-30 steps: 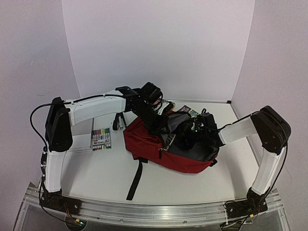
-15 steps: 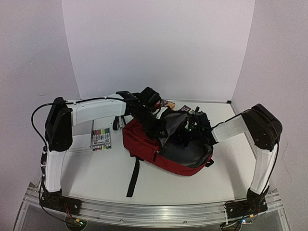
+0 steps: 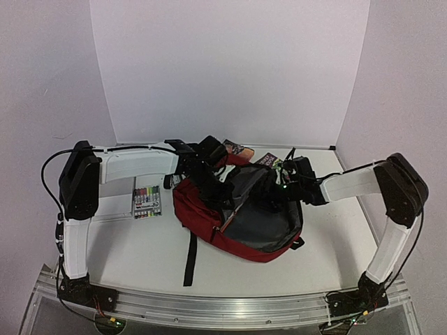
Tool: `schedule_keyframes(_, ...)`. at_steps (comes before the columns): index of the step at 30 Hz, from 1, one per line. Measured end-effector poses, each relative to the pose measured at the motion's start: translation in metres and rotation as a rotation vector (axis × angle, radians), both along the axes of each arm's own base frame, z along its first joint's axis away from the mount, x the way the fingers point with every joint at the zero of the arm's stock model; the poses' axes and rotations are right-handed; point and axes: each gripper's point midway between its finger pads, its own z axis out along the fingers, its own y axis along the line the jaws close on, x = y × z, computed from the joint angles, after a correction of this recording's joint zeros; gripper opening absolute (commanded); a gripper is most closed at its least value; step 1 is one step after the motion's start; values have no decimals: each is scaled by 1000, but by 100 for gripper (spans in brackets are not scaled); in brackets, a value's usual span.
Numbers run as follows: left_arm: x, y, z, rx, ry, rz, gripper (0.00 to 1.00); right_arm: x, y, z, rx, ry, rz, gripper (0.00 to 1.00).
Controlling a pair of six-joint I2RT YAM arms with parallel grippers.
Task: Pack the student bag
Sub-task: Place the book in the student bag, then pick up the book from the center of the board.
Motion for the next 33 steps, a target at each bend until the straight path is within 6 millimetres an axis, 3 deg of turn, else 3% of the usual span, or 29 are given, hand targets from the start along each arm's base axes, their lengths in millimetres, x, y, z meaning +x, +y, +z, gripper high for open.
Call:
schedule_keyframes(4, -7, 10, -10, 35, 25, 7, 0, -1, -24, 22, -48, -65, 28, 74)
schedule_keyframes(12, -19, 22, -29, 79, 75, 15, 2, 2, -48, 57, -112, -146, 130, 77)
schedule_keyframes(19, -26, 29, -29, 88, 85, 12, 4, 72, -109, 104, -295, -370, 19, 85)
schedule_keyframes(21, -26, 29, -29, 89, 84, 11, 5, 94, -119, 107, -361, -427, 8, 85)
schedule_keyframes(25, -26, 29, -29, 92, 81, 6, 5, 137, -137, 80, -493, -442, 25, 86)
schedule_keyframes(28, -27, 31, -29, 101, 77, -2, 5, 166, -150, 38, -583, -408, 65, 87)
schedule_keyframes(33, -26, 30, -25, 101, 73, -7, 6, 185, -173, -21, -688, -337, 145, 89)
